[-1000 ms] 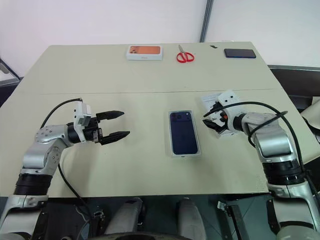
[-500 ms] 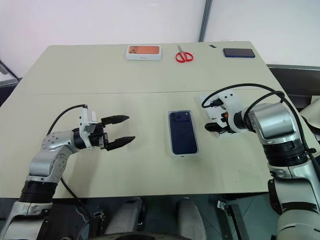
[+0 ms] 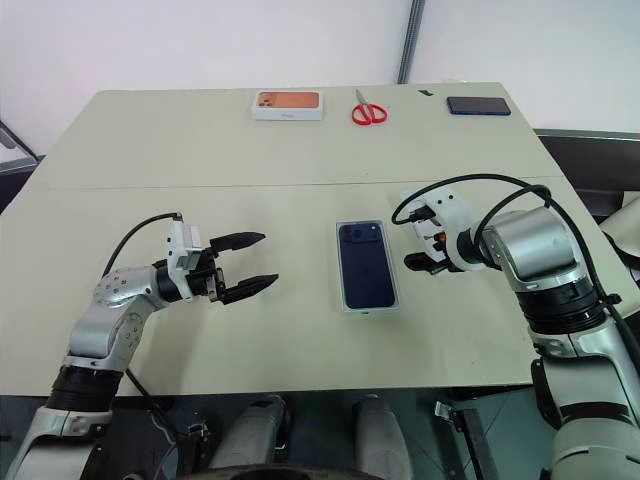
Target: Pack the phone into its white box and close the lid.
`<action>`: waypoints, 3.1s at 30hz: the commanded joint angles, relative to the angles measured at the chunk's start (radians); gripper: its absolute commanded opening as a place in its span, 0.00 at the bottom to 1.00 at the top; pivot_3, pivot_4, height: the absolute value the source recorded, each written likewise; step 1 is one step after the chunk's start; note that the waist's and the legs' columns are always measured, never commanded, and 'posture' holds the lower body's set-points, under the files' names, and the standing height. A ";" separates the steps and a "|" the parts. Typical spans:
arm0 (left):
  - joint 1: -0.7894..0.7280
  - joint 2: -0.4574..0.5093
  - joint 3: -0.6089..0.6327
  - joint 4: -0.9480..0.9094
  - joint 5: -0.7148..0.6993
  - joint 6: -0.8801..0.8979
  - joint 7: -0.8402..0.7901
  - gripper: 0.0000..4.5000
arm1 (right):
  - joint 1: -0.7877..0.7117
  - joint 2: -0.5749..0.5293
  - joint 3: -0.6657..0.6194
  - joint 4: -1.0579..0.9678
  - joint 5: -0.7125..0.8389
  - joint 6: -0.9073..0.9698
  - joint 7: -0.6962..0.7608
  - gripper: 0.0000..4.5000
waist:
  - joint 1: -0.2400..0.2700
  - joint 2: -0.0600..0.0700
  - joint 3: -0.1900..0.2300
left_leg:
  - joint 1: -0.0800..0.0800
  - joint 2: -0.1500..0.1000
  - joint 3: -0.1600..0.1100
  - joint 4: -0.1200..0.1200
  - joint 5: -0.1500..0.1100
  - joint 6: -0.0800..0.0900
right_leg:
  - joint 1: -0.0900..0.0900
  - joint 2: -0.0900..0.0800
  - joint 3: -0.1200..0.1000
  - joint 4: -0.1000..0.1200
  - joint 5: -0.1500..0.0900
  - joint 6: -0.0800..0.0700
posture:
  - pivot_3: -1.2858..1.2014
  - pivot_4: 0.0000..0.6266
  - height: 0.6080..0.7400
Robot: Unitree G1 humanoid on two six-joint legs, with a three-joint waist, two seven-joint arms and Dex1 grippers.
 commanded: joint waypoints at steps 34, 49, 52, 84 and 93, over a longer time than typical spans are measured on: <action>-0.046 0.001 0.039 -0.003 -0.023 0.007 0.065 1.00 | -0.122 0.528 -0.696 -0.095 0.285 -0.006 -0.192 0.01 | -0.002 0.001 0.000 | 0.000 0.000 -0.001 -0.001 0.000 0.000 | 0.000 0.002 0.000 0.001 0.000 0.000 | 0.52 0.24 1.00; -0.087 0.002 0.051 0.011 -0.035 0.019 0.075 1.00 | 0.153 0.843 -0.747 -0.190 0.952 0.118 -0.453 0.01 | -0.005 0.002 0.001 | 0.000 0.001 -0.001 -0.001 0.000 0.000 | -0.001 0.002 0.001 0.002 0.000 0.000 | 0.52 0.24 1.00; -0.087 0.001 0.052 0.007 -0.033 0.018 0.078 1.00 | 0.222 0.823 -0.702 -0.169 1.103 0.118 -0.562 0.01 | -0.007 0.003 0.001 | 0.000 0.001 -0.001 -0.002 0.000 0.000 | -0.002 0.002 0.001 0.002 0.000 0.000 | 0.52 0.24 1.00; -0.142 -0.179 -0.108 0.095 0.051 0.028 0.121 0.00 | 0.315 0.054 -0.252 -0.149 1.394 -0.322 -0.561 0.99 | 0.002 0.004 0.002 | -0.001 0.000 0.000 0.000 -0.001 0.003 | 0.001 0.003 0.000 -0.001 0.000 0.000 | 0.52 0.24 1.00; -0.210 -0.214 -0.137 0.188 0.070 0.032 0.113 0.00 | 0.231 -0.190 -0.141 -0.065 0.746 -0.580 -0.013 0.99 | 0.001 0.003 0.002 | -0.001 0.000 0.001 0.002 -0.002 0.004 | 0.002 0.003 -0.001 -0.003 0.000 0.000 | 0.52 0.24 1.00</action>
